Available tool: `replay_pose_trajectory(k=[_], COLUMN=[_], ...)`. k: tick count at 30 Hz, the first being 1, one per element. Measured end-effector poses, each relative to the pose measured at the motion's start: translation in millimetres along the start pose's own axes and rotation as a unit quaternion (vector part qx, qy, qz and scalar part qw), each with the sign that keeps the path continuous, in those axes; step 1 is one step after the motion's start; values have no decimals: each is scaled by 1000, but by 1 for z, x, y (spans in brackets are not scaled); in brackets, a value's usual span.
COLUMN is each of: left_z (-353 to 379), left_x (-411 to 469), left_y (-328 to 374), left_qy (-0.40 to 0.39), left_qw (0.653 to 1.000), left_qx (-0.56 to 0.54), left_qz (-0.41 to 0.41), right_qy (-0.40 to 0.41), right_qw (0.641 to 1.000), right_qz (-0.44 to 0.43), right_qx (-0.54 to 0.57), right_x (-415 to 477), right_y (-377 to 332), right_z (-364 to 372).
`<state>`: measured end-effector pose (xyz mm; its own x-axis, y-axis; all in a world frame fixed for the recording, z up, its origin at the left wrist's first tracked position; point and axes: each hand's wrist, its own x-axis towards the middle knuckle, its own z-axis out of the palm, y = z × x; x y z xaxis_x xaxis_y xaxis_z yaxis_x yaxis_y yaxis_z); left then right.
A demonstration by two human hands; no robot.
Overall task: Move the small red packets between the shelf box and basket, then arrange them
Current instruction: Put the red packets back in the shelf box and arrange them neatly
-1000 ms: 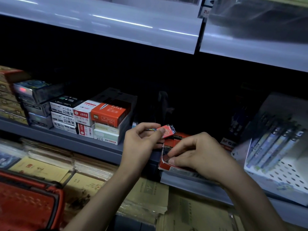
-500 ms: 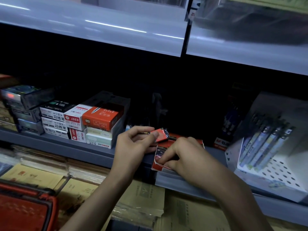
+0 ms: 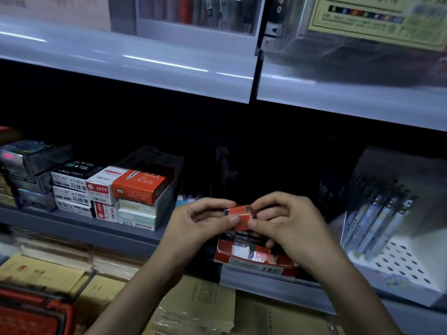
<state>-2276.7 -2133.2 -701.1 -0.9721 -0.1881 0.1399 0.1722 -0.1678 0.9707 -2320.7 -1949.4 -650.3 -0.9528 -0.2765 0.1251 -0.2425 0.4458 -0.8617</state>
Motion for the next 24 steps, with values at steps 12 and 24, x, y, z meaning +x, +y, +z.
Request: replay_pose_trajectory(k=[12,24], left_z=[-3,-2], left_x=[9,8], left_y=[-2,-5], left_qy=[82,75], left_qw=[992,996], left_qx=[-87,-49], left_qz=[-36,-17], right_qy=[-23,-27], right_qw=[1000,997], right_qz=[-13,1], right_qx=[11,-70], right_x=[0,0], right_y=[2,-1], right_z=[-12,23])
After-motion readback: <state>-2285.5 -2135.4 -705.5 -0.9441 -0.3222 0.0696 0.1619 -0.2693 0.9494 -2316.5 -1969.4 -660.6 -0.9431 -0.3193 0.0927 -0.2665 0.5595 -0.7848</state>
